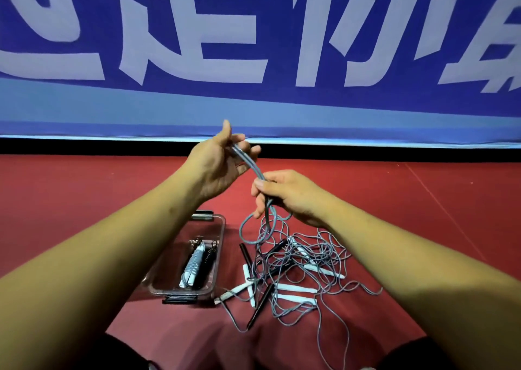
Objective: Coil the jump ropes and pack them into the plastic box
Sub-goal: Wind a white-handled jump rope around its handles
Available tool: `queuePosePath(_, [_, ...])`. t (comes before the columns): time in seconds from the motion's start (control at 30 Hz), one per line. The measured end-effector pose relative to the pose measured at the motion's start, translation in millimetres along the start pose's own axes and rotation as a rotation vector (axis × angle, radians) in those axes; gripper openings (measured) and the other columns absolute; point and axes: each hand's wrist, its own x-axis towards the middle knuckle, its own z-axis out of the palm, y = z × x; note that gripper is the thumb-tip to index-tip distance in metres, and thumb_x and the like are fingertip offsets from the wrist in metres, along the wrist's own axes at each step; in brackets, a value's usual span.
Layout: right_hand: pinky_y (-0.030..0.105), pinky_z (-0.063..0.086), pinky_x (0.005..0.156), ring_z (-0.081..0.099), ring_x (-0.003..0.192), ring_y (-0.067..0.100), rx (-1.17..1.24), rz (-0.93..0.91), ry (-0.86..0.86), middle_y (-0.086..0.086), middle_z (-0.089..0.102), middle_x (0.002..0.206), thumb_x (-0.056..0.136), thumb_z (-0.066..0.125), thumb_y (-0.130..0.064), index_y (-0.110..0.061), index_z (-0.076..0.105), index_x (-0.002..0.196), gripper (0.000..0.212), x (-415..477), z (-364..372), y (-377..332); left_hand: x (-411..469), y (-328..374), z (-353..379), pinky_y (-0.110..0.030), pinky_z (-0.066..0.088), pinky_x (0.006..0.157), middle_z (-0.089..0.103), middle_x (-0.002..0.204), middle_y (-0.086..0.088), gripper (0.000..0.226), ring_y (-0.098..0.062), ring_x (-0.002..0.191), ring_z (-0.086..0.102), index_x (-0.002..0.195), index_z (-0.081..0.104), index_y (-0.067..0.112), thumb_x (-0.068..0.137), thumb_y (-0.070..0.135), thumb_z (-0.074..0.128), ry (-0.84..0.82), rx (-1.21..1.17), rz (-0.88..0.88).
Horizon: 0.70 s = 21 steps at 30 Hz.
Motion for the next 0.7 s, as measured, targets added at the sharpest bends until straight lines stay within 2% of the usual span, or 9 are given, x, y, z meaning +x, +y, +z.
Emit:
queuePosePath(0.1, [0.018,0.047,0.053,0.064,0.056,0.019,0.2,-0.056,0.138,0.012,0.063,0.064,0.101,0.04,-0.007,-0.002,0.059,0.088,0.023,0.2,-3.0,-16.4,-9.1,-10.8,-8.0,-0.031,0.052,0.09,0.071,0.11,-0.006,0.091,-0.019,0.103,0.068,0.126,0.054,0.002,0.077,0.078,0.044,-0.219,0.324,-0.079])
queuePosePath(0.13, [0.019,0.048,0.053,0.064,0.057,0.019,0.278,-0.062,0.174,0.012,0.064,0.066,0.1,0.043,-0.007,-0.002,0.061,0.089,0.023,0.5,-5.1,-21.4,-13.9,-19.1,-8.4,-0.031,0.052,0.091,0.069,0.115,-0.005,0.094,-0.018,0.104,0.067,0.129,0.054,0.006,0.072,0.08,0.05,-0.333,0.393,-0.11])
queuePosePath(0.2, [0.027,0.052,0.061,0.064,0.063,0.02,0.397,-0.051,0.223,0.009,0.067,0.07,0.099,0.047,-0.009,-0.002,0.065,0.09,0.022,2.3,-10.5,-28.6,-21.1,-38.8,-9.2,-0.038,0.052,0.096,0.062,0.13,-0.004,0.069,-0.02,0.109,0.065,0.136,0.051,0.015,0.085,0.061,0.057,-0.441,0.46,-0.121])
queuePosePath(0.27, [0.029,0.053,0.065,0.066,0.067,0.019,0.34,-0.045,0.269,0.009,0.068,0.074,0.098,0.05,-0.011,-0.003,0.066,0.088,0.021,3.9,-13.8,-30.8,-27.6,-50.2,-7.7,-0.033,0.057,0.078,0.065,0.12,-0.011,0.037,-0.019,0.086,0.069,0.133,0.05,0.012,0.1,0.029,0.051,-0.373,0.499,-0.124])
queuePosePath(0.33, [0.027,0.055,0.072,0.066,0.069,0.017,0.198,-0.076,0.343,0.01,0.067,0.075,0.098,0.051,-0.01,-0.004,0.066,0.085,0.021,4.2,-18.9,-32.4,-31.6,-55.1,-11.5,-0.023,0.052,0.064,0.067,0.106,-0.021,0.033,-0.021,0.068,0.064,0.127,0.052,0.004,0.104,0.026,0.041,-0.324,0.587,-0.138])
queuePosePath(0.43, [0.03,0.058,0.071,0.067,0.068,0.019,0.31,-0.09,0.434,0.008,0.064,0.073,0.1,0.048,-0.012,-0.006,0.062,0.086,0.021,2.0,-36.4,-38.3,-33.4,-57.6,-20.1,-0.033,0.058,0.078,0.07,0.101,-0.026,0.043,-0.034,0.086,0.071,0.123,0.057,0.003,0.106,0.035,0.033,-0.26,0.488,-0.272])
queuePosePath(0.53, [0.036,0.057,0.076,0.065,0.067,0.019,0.428,-0.116,0.514,0.004,0.063,0.067,0.102,0.045,-0.014,-0.007,0.06,0.089,0.021,-0.5,-54.3,-36.2,-27.3,-58.6,-30.8,-0.043,0.051,0.095,0.071,0.094,-0.019,0.041,-0.036,0.103,0.067,0.098,0.059,0.008,0.107,0.036,0.03,-0.116,0.516,-0.475])
queuePosePath(0.63, [0.033,0.057,0.072,0.065,0.066,0.019,0.438,-0.119,0.55,0.003,0.062,0.066,0.103,0.044,-0.014,-0.006,0.061,0.092,0.022,1.7,-57.2,-28.0,-21.6,-59.7,-32.8,-0.035,0.049,0.083,0.072,0.081,-0.011,0.039,-0.029,0.088,0.066,0.083,0.057,0.013,0.105,0.025,0.029,0.067,0.558,-0.515])
queuePosePath(0.7, [0.031,0.058,0.064,0.066,0.064,0.02,0.45,-0.068,0.604,0.006,0.063,0.067,0.102,0.046,-0.013,-0.003,0.061,0.092,0.02,5.7,-59.5,-23.2,-18.1,-58.2,-28.1,-0.029,0.046,0.07,0.065,0.069,-0.006,0.034,-0.02,0.071,0.06,0.077,0.057,0.012,0.103,0.018,0.036,0.179,0.529,-0.284])
